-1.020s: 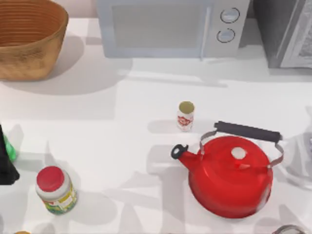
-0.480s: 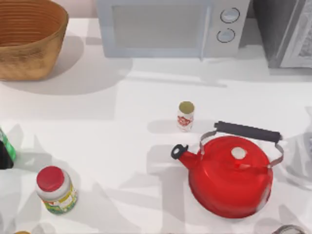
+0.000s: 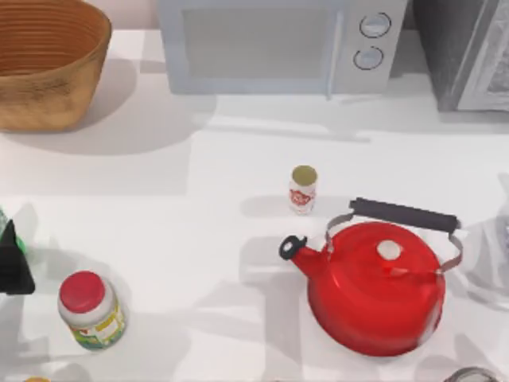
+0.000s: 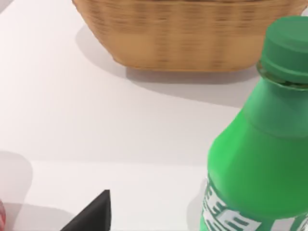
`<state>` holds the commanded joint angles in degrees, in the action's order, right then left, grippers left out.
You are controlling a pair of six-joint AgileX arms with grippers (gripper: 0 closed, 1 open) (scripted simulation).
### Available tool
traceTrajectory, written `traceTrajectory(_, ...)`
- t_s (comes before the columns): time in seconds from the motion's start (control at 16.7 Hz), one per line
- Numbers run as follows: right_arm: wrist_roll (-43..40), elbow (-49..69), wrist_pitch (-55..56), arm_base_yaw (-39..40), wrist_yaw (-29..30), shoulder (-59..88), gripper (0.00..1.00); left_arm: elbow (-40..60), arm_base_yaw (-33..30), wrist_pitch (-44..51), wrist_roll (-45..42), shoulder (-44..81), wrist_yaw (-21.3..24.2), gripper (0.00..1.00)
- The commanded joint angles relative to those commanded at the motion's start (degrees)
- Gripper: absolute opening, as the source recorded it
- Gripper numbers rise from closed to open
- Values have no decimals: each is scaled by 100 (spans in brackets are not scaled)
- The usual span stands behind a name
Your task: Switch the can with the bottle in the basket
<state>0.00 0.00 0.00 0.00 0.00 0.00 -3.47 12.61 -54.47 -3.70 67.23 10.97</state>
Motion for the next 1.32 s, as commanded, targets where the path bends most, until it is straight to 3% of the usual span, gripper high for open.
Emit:
traceTrajectory(0.36, 0, 0, 0, 0, 0, 0, 100, -150, 104, -1403, -158, 1426, 361, 100)
traceTrajectory(0.84, 0, 0, 0, 0, 0, 0, 100, 173, 26, -1434, -138, 1664, 310, 100)
traceTrajectory(1.32, 0, 0, 0, 0, 0, 0, 100, 880, -332, -2109, -36, 3121, -11, 100)
